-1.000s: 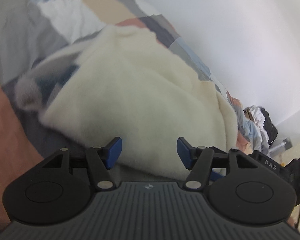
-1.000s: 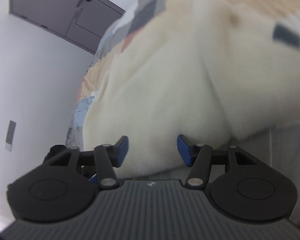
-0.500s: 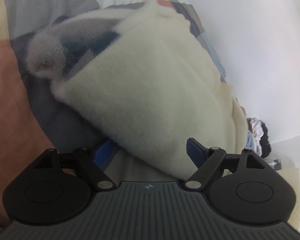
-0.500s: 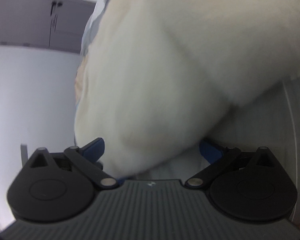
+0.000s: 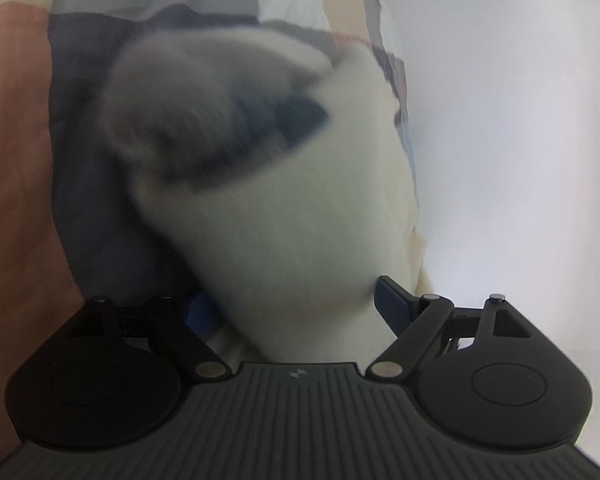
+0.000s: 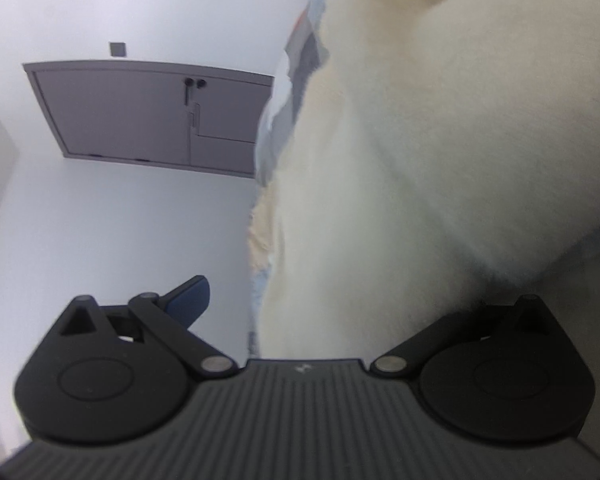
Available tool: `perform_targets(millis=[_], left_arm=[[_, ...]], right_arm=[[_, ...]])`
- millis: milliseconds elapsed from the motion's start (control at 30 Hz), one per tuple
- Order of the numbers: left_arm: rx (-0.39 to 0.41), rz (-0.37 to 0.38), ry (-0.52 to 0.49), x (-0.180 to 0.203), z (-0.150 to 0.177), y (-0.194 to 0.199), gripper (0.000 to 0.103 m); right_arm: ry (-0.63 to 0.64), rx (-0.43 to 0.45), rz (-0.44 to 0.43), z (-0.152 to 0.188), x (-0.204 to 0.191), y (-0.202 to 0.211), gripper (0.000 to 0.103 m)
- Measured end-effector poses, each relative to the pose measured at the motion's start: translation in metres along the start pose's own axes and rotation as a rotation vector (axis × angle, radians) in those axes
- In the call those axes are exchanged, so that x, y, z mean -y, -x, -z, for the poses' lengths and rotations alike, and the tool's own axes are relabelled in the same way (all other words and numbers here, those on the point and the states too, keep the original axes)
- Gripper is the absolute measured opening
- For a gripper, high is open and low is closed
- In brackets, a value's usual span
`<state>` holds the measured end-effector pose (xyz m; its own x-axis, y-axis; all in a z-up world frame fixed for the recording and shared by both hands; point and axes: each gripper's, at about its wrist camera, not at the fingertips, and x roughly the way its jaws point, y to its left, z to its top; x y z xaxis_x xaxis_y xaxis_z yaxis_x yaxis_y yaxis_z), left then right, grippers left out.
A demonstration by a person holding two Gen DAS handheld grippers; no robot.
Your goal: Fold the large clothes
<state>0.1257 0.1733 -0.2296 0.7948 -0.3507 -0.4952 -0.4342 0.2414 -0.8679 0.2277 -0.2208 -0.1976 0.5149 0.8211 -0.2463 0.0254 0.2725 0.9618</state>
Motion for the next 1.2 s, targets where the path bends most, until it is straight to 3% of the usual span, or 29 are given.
perform_targets(millis=[100,200,433,567,767,967,1100,1200], left_arm=[[0.025,0.001,0.051,-0.005,-0.006,-0.002,0.084],[0.062,-0.054,-0.018,0.001,-0.01,-0.003,0.083],[0.11,-0.05,0.023,-0.006,-0.013,0.002,0.079],[0.107,-0.067,0.005,-0.009,-0.015,0.006,0.075],[0.121,-0.072,-0.013,-0.009,-0.019,0.007,0.07],[0.148,-0.105,-0.078,0.0,-0.016,0.011,0.059],[0.163,-0.111,-0.124,0.007,-0.016,0.012,0.049],[0.181,-0.105,-0.171,0.014,-0.011,0.019,0.041]], right_arm=[[-0.023,-0.009,0.03,0.002,0.007,-0.003,0.103],[-0.048,-0.019,0.082,0.004,0.012,-0.008,0.103],[-0.088,0.011,0.198,0.005,0.028,0.002,0.103],[-0.097,0.082,0.229,0.002,0.03,0.009,0.102],[-0.108,0.11,0.244,0.0,0.036,0.012,0.1],[-0.052,0.109,0.307,0.001,0.036,0.011,0.081],[0.017,0.118,0.323,0.001,0.028,0.011,0.054],[0.077,0.141,0.31,0.004,0.018,0.016,0.043]])
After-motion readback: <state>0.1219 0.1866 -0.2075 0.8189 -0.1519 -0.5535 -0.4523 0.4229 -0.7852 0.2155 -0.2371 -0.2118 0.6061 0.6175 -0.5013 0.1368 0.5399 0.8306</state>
